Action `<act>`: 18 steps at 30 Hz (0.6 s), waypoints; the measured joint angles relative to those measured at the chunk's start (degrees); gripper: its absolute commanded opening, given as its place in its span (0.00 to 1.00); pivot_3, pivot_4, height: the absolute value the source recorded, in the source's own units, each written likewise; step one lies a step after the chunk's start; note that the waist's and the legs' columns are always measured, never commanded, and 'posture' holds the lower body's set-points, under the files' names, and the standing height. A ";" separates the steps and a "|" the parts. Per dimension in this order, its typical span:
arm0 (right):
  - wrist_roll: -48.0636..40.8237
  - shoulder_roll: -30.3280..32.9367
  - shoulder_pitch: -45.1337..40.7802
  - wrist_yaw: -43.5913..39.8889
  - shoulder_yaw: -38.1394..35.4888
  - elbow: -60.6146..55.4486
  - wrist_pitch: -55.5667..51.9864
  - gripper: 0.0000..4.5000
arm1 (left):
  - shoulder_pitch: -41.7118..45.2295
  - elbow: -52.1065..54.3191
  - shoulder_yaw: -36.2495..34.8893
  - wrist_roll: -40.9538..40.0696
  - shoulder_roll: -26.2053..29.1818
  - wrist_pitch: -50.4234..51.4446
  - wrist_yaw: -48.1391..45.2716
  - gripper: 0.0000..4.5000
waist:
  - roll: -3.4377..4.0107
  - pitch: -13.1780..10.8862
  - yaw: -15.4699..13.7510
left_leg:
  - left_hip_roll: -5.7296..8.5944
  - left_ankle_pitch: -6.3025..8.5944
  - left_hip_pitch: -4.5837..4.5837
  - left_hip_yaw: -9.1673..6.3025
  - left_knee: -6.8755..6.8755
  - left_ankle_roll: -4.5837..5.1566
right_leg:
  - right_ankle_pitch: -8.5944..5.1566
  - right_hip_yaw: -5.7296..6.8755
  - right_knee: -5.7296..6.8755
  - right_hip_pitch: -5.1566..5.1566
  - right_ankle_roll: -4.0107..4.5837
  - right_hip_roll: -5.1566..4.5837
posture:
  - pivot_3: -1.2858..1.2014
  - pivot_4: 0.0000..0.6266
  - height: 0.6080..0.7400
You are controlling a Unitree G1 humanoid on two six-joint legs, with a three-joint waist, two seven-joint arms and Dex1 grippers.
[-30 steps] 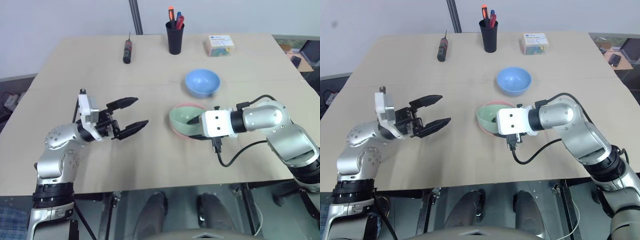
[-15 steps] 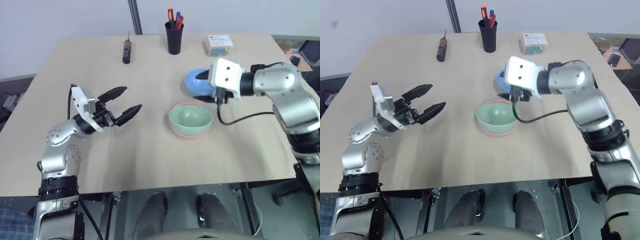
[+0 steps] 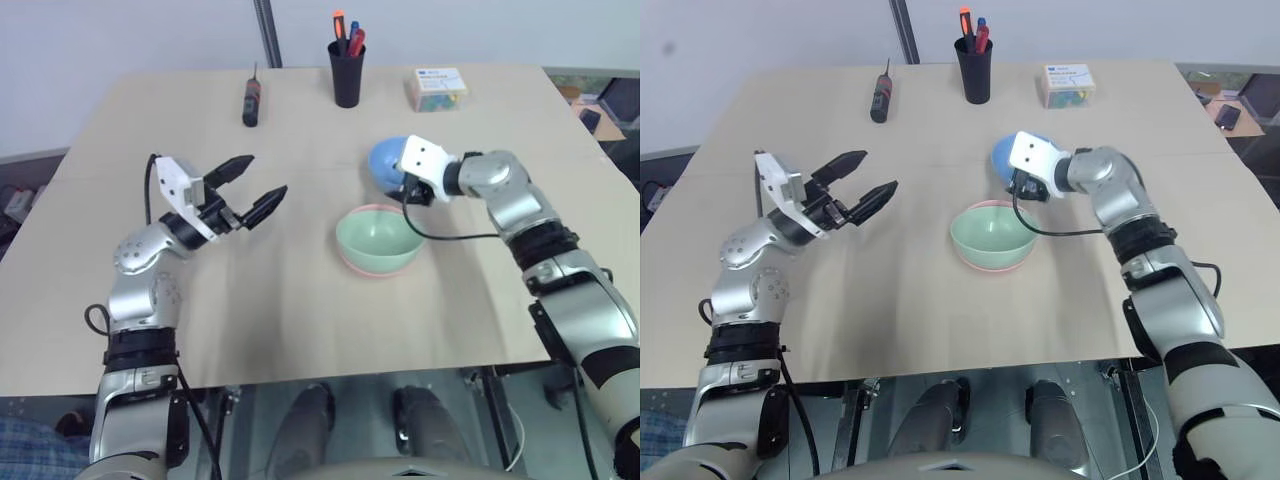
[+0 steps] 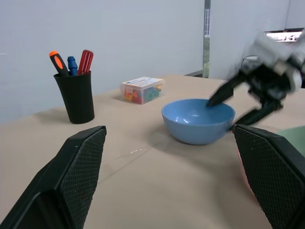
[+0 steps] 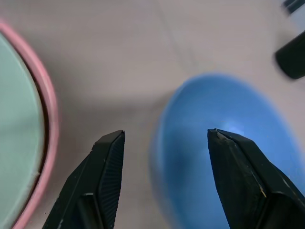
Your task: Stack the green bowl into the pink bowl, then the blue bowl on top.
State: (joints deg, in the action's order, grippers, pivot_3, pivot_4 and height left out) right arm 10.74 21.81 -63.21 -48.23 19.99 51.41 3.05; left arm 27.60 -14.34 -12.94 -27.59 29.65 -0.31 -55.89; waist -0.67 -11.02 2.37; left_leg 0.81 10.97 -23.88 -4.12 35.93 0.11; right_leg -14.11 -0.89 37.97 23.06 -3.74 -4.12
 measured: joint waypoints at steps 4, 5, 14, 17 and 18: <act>2.29 -1.01 -2.00 2.38 0.05 7.86 3.91 0.48 | 0.79 -1.28 0.00 0.68 -0.26 -0.42 0.66 1.00 | 0.00 0.00 0.04 | 0.00 0.00 0.00 0.03 -0.11 -0.01 | 0.00 -0.03 0.00 0.05 0.00 0.00 | 0.52 0.24 1.00; 2.52 -1.29 -2.24 2.65 0.02 8.85 4.62 0.39 | 0.80 -1.34 0.00 0.68 -0.27 -0.42 0.66 1.00 | 0.00 0.00 0.04 | 0.00 0.00 0.00 0.02 -0.12 -0.01 | 0.00 -0.03 0.00 0.05 0.01 0.00 | 0.52 0.24 1.00; 4.59 -2.33 -3.40 3.67 -0.22 12.92 8.66 0.01 | 0.81 -1.47 0.00 0.67 -0.33 -0.14 0.59 1.00 | 0.00 0.00 0.13 | 0.00 -0.01 0.00 0.08 -0.21 -0.01 | 0.01 -0.09 0.00 0.11 0.01 0.00 | 0.52 0.24 1.00; 4.62 -2.32 -3.40 3.44 -0.40 12.93 9.74 0.01 | 0.82 -1.65 0.00 0.64 -0.39 -0.14 0.45 1.00 | 0.00 0.00 0.15 | -0.01 -0.01 0.00 0.09 -0.21 -0.01 | 0.01 -0.09 0.00 0.11 0.01 0.00 | 0.52 0.24 1.00; 4.61 -2.26 -3.40 2.97 -0.59 12.77 10.84 0.01 | 0.82 -1.78 0.00 0.62 -0.53 -0.15 0.20 1.00 | 0.00 0.00 0.15 | 0.00 -0.01 0.00 0.09 -0.21 -0.01 | 0.01 -0.09 0.01 0.12 0.01 0.00 | 0.52 0.24 1.00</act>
State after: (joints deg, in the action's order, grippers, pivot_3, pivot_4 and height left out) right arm 15.35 19.56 -66.61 -45.26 19.41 64.18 13.89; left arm 28.42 -16.11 -12.94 -26.97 29.12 -0.45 -55.69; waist -0.67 -11.02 2.52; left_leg 0.81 10.96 -23.88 -4.03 35.72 0.09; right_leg -14.10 -0.98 37.98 23.17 -3.73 -4.12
